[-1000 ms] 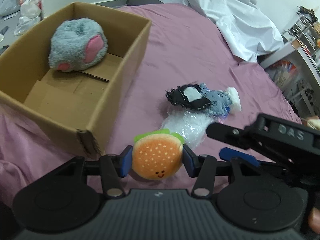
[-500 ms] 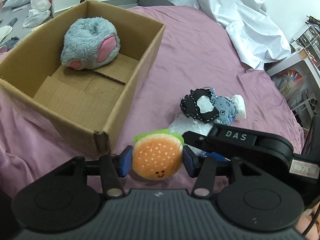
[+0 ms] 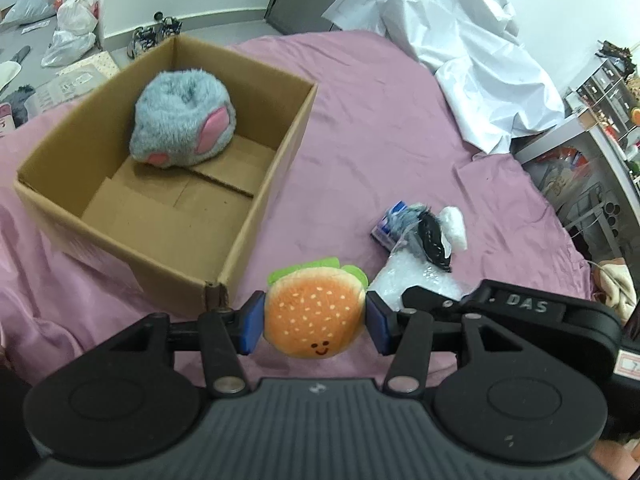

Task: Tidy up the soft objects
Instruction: 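Lift the hamburger plush with the left tool while the right tool grasps the bubble-wrap bag, then carry the hamburger plush and bubble-wrap bag over the box with both tools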

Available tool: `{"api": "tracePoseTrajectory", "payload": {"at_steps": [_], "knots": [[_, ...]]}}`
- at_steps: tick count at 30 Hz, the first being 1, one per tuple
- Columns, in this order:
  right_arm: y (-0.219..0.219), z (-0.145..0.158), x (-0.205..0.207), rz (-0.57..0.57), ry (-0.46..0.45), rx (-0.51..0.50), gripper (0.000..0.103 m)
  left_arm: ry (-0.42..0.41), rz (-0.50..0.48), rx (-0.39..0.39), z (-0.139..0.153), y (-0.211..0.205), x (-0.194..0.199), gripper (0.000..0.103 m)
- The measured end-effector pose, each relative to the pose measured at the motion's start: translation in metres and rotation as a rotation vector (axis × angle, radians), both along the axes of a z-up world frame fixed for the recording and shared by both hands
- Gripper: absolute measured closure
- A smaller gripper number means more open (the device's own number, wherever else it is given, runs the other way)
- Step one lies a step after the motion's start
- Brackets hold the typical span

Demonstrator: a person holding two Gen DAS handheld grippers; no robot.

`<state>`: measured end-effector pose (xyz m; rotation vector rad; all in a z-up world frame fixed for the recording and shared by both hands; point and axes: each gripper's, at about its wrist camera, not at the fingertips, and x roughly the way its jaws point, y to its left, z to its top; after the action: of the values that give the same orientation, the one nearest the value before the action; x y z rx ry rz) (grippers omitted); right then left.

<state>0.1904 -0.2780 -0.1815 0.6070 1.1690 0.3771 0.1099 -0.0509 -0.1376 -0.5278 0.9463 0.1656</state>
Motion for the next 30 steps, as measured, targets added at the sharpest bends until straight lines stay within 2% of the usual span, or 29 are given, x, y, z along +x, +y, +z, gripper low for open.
{"api": "tracePoseTrajectory", "payload": {"at_steps": [6,17,30], "knots": [[-0.006,0.019,-0.004,-0.004,-0.067,0.044,0.077,-0.051,-0.004,0.002,0.025,0.006,-0.007,0.051],[0.004,0.051,-0.011,0.036,-0.202,0.053,0.077,-0.142,-0.024,0.053,0.072,0.024,-0.015,0.051],[0.031,0.078,-0.025,0.107,-0.332,0.075,0.077,-0.159,0.033,0.112,0.083,0.067,-0.012,0.051]]}}
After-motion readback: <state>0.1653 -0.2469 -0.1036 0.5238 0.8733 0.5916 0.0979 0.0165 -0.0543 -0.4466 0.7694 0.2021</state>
